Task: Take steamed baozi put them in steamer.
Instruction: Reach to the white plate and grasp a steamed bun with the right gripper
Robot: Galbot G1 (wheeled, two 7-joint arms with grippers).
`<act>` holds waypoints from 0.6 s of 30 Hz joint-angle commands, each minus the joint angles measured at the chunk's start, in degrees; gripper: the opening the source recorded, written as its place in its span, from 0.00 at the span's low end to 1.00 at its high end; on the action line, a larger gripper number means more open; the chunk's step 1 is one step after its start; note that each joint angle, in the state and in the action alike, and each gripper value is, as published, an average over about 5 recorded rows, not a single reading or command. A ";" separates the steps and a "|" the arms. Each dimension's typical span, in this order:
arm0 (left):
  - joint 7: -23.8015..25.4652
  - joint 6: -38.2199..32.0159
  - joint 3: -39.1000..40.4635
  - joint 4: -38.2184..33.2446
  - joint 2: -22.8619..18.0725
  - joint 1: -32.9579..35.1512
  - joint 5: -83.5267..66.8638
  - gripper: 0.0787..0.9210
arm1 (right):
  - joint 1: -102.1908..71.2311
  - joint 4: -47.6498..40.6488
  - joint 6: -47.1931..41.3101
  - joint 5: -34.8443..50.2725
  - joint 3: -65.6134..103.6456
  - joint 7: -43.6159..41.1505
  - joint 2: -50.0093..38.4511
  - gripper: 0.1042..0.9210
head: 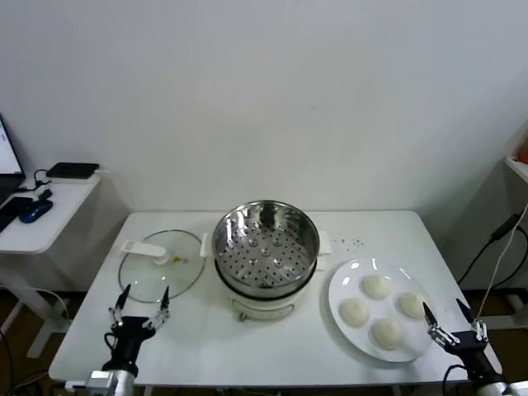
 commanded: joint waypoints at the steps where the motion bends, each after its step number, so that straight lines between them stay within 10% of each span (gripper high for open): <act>1: 0.15 -0.05 -0.02 -0.49 -0.06 0.06 -0.09 0.88 | 5.27 3.09 -7.06 -8.29 2.52 -4.83 -3.76 0.88; 18: 1.79 -1.62 0.81 -1.34 -1.69 -0.01 0.27 0.88 | 50.12 -7.84 -30.95 -13.56 -33.21 -35.62 -37.55 0.88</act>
